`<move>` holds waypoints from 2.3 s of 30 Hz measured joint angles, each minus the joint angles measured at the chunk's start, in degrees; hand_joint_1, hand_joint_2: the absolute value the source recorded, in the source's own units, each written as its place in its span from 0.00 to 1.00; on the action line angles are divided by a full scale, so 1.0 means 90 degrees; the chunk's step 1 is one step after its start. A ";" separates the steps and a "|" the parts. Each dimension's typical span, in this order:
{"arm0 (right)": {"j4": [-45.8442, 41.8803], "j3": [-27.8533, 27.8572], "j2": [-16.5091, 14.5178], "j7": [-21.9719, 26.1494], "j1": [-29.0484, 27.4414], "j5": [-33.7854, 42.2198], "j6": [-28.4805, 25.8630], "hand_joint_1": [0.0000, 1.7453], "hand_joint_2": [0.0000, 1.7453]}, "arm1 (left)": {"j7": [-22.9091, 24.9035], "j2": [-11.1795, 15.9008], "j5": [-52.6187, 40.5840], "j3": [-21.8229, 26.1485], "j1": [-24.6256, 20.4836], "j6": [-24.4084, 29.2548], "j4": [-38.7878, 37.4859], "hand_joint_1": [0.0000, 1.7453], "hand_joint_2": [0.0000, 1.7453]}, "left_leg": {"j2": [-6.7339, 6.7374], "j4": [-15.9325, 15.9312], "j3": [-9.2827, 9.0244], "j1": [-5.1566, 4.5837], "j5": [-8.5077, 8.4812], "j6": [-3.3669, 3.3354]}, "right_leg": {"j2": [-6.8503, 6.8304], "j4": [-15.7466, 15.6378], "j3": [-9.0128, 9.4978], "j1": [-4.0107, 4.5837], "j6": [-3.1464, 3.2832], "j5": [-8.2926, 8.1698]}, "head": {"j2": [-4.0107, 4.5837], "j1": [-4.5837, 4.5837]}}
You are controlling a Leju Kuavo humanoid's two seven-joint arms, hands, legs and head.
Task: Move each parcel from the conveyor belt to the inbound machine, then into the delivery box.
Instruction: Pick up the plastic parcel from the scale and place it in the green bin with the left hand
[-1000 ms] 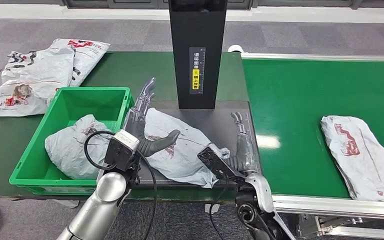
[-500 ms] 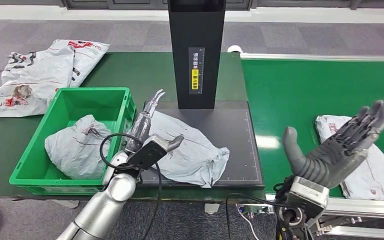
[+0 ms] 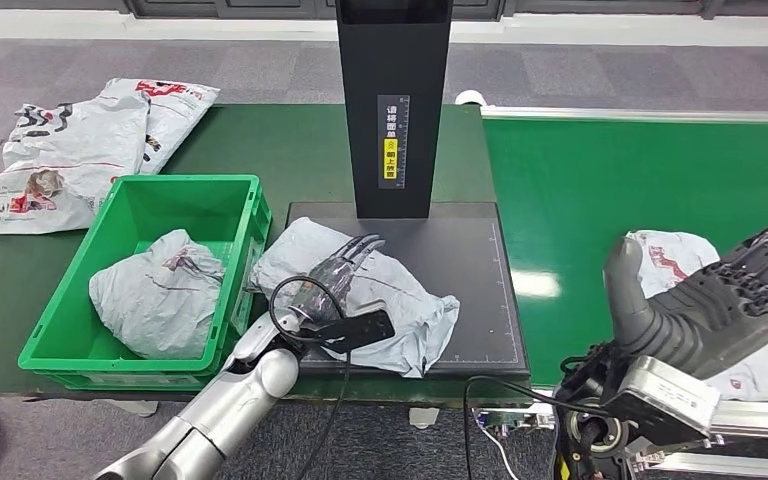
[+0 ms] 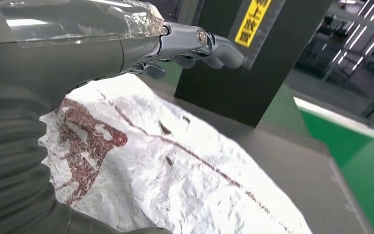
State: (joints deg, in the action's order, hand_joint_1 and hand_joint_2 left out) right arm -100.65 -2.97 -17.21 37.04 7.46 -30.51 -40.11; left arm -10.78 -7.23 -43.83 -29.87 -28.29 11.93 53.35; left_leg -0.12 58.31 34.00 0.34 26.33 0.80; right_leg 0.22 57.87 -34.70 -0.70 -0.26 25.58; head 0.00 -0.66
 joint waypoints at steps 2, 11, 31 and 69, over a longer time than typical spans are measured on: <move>0.0000 0.0000 -0.0001 -0.0021 0.0024 0.0000 0.0000 0.00 1.00 | -0.0007 -0.0029 -0.0083 -0.0031 -0.0059 -0.0007 -0.0169 0.00 1.00 | 0.0000 0.0000 0.0000 0.0000 0.0000 0.0000 | 0.0000 0.0000 0.0000 0.0000 0.0000 0.0000 | -0.0001 0.0000; 0.0014 0.0000 -0.0025 -0.0221 0.0310 -0.0056 0.0007 0.00 1.00 | 0.0010 -0.0296 -0.0527 -0.0155 -0.0496 -0.0202 -0.1447 0.00 1.00 | -0.0002 0.0000 -0.0002 0.0000 -0.0002 -0.0002 | -0.0004 0.0000 0.0009 -0.0001 -0.0001 -0.0001 | -0.0001 0.0000; 0.0285 0.0000 -0.0091 -0.0222 0.0601 0.0033 0.0015 0.00 1.00 | 0.0648 -0.0483 -0.1807 -0.0467 -0.1137 -0.0331 -0.2824 1.00 1.00 | -0.0007 -0.0003 -0.0056 0.0001 -0.0002 -0.0001 | -0.0012 0.0000 0.0065 0.0003 0.0000 0.0000 | -0.0002 0.0000; 0.0248 0.0101 -0.0123 0.0291 0.0315 0.0289 0.0015 0.00 1.00 | -0.0711 0.0078 -0.1175 0.1071 0.0022 0.3108 0.2411 1.00 1.00 | -0.0007 -0.0004 -0.0015 0.0004 -0.0004 0.0004 | -0.0009 0.0001 0.0023 0.0004 0.0002 0.0003 | -0.0001 0.0000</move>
State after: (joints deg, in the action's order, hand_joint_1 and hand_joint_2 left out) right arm -98.42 -2.06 -18.32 39.66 10.30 -27.91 -39.98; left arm -17.18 -6.53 -54.41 -20.23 -28.10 39.90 75.05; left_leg -0.18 58.27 33.87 0.37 26.29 0.84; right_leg 0.14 57.88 -34.49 -0.66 -0.24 25.60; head -0.01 -0.66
